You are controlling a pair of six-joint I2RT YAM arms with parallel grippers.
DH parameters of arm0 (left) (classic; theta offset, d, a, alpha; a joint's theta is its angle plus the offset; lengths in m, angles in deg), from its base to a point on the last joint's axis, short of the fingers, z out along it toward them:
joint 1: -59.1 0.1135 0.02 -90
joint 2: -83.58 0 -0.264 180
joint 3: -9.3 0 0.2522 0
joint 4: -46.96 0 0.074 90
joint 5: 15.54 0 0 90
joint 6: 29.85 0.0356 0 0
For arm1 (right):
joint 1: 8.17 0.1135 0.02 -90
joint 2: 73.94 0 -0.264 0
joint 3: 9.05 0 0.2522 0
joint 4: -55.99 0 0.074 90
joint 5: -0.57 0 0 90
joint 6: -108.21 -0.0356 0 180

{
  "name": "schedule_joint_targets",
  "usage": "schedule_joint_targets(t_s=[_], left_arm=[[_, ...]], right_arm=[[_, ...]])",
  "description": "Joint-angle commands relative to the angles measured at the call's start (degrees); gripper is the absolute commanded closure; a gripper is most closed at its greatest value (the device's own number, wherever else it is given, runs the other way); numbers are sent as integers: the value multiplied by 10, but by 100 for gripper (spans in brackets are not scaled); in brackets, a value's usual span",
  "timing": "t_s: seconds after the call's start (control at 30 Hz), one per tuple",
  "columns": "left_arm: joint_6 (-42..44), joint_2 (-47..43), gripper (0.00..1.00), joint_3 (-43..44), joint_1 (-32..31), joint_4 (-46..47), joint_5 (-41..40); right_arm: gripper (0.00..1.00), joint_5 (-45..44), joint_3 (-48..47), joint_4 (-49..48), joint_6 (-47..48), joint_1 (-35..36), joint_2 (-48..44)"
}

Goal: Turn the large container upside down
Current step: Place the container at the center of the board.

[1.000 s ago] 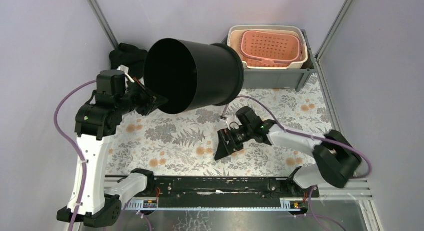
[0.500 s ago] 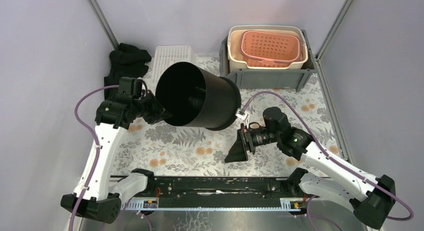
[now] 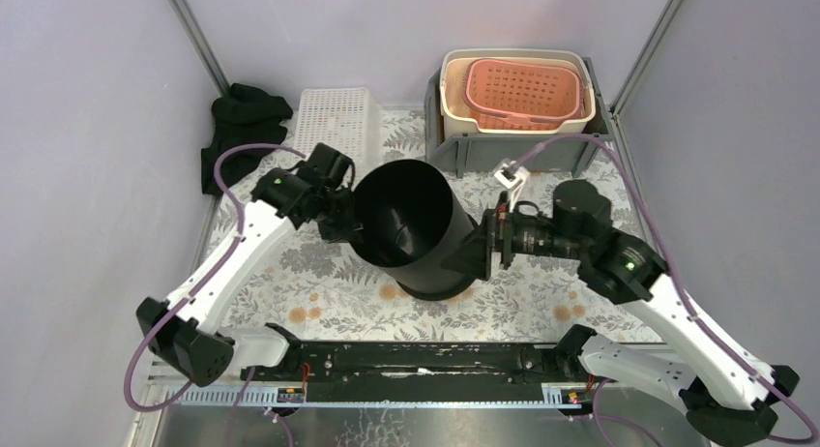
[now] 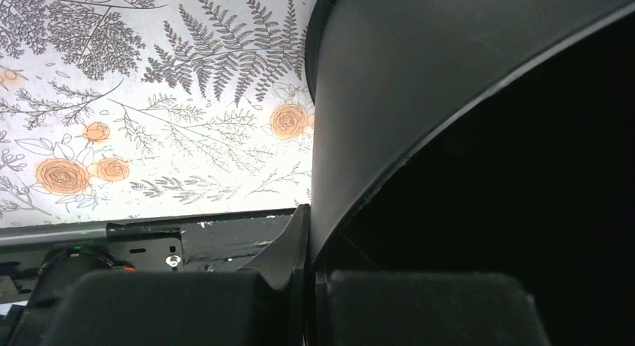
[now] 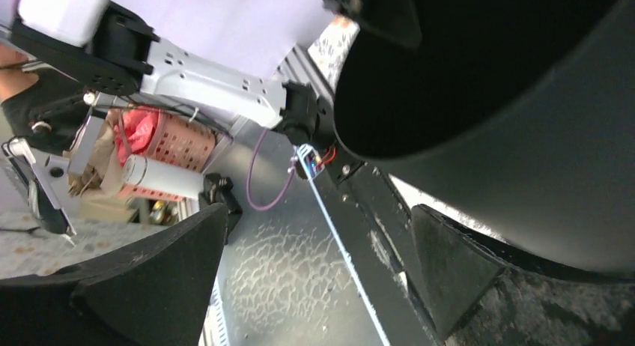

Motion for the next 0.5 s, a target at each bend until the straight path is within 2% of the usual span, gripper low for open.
schedule_joint_targets(t_s=[0.0,0.47], left_arm=[[-3,26,100,53,-45,36,-34],[-24,169,100,161,-141,-21,-143]], right_arm=[[0,-90,-77,57,24,3,-27],[0,-104,-55,78,40,3,-47]])
